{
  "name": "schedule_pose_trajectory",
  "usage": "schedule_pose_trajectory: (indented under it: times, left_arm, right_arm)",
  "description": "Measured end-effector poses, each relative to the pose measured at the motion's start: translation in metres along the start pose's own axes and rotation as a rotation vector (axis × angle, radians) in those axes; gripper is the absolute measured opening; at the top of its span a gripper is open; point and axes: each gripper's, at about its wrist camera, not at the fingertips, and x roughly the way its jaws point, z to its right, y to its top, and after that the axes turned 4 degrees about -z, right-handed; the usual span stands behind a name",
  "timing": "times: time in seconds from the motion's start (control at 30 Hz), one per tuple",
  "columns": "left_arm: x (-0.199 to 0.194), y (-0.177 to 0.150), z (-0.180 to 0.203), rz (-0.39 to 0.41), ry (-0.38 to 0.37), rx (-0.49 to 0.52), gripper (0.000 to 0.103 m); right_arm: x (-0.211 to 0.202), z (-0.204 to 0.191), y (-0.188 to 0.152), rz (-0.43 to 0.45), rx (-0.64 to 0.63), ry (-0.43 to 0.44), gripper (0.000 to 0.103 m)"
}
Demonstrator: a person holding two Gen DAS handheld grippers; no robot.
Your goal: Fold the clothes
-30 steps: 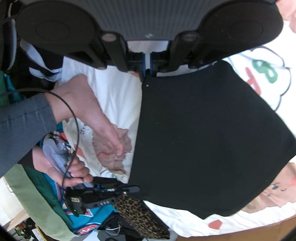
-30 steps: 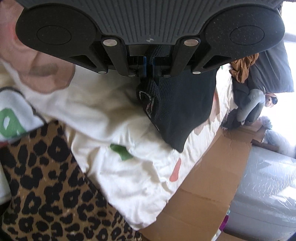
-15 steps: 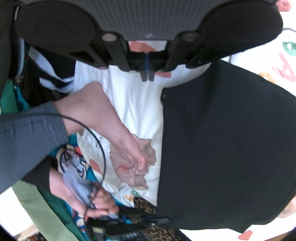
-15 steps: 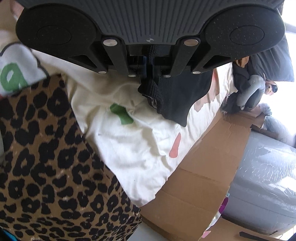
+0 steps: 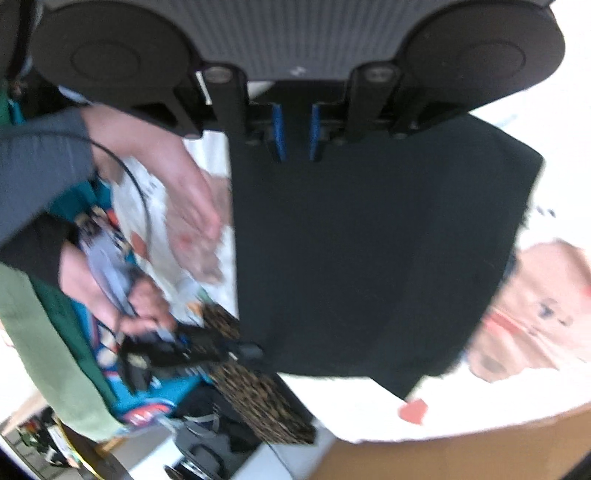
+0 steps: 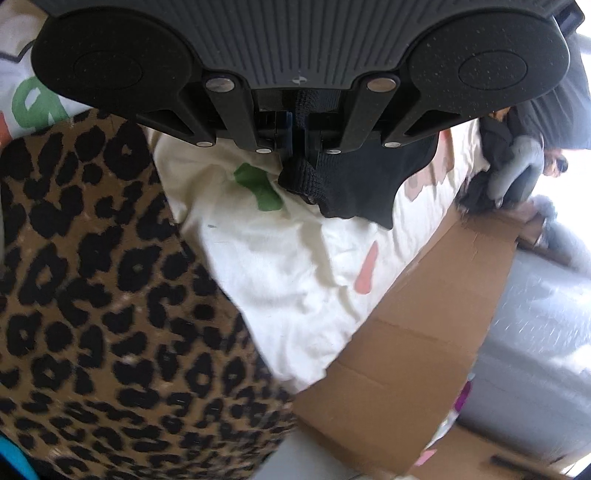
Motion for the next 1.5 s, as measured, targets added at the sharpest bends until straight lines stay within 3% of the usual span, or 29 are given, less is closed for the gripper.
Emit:
schedule_pose_trajectory:
  times: [0.13,0.27,0.67,0.83,0.9,1.03,1.13,1.27,1.5]
  left_arm:
    - [-0.003,0.018,-0.011,0.046,0.071,-0.019,0.033]
    - [-0.007,0.032,-0.018,0.084,0.135,-0.005,0.049]
    - [-0.020,0.072,-0.051,0.189,0.268,-0.072,0.061]
    - [-0.016,0.087,-0.056,0.214,0.272,-0.059,0.063]
    - [-0.014,0.092,-0.059,0.214,0.275,-0.058,0.063]
    - [-0.008,0.101,-0.066,0.216,0.265,-0.061,0.064]
    - [-0.002,0.110,-0.074,0.223,0.254,-0.079,0.064]
    - [0.008,0.118,-0.083,0.216,0.218,-0.101,0.064]
    - [0.030,0.122,-0.091,0.162,0.190,-0.110,0.062]
  right_arm:
    - [0.005,0.007,-0.004,-0.001,0.025,-0.017,0.005]
    - [0.000,0.011,-0.007,-0.002,0.036,-0.015,0.010]
    - [-0.011,0.012,-0.023,-0.027,0.033,0.002,0.026]
    - [-0.014,0.009,-0.031,-0.017,0.028,-0.029,0.031]
    - [-0.015,0.008,-0.035,-0.013,0.031,-0.039,0.039]
    - [-0.013,0.009,-0.043,-0.034,0.055,-0.004,0.041]
    - [-0.005,0.006,-0.048,-0.065,0.040,0.004,0.051]
    - [0.002,0.004,-0.055,-0.077,0.010,0.012,0.052]
    - [0.009,0.015,-0.065,-0.117,0.065,0.013,0.052]
